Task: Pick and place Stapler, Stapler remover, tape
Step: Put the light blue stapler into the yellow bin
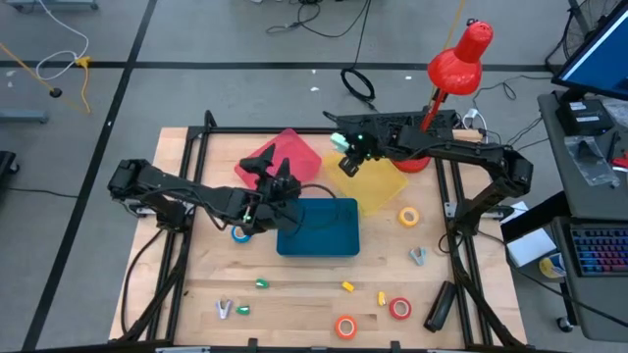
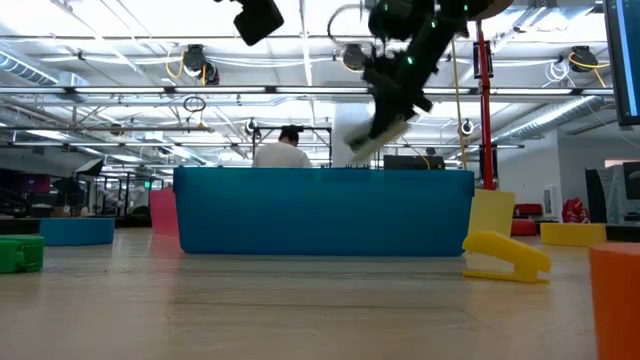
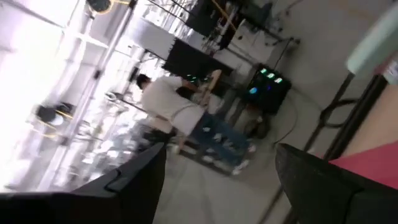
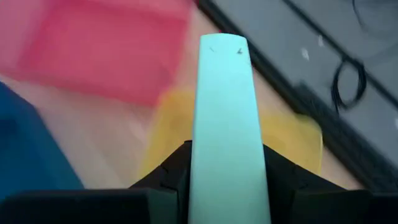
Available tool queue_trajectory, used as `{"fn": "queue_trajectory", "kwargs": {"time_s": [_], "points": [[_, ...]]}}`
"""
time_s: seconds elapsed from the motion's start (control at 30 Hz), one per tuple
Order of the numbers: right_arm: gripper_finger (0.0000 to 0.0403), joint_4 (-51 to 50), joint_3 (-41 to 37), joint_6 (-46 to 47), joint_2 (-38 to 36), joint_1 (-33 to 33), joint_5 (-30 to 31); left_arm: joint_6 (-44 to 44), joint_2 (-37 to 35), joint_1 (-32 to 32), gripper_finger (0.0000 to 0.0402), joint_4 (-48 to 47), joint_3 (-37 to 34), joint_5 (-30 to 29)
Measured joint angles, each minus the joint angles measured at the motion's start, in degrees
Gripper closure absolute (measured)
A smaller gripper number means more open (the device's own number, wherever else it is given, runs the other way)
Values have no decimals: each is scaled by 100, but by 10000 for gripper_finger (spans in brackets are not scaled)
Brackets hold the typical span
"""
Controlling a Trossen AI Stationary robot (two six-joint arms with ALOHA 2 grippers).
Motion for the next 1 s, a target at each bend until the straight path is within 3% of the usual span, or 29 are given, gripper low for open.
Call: {"fn": "queue_trajectory", "kwargs": {"time_s": [0.13, 0.3, 0.4, 0.53, 1.0], "points": [[291, -36, -290, 184, 5, -87, 52, -1512, -92, -46, 118, -1017, 0, 985], [291, -29, -749, 429, 9, -91, 583, -3556, -254, 96, 126, -2305, 4, 2762], [291, 418, -1051, 547, 6, -113, 614, -4592, -304, 236, 124, -2984, -9, 3897], [291, 1274, -1562, 738, 6, -113, 606, -5306, -382, 425, 120, -3427, 9, 5070], [291, 2198, -2536, 909, 9, -115, 1389, -7873, -644, -16, 124, -4708, -2, 5968]]}}
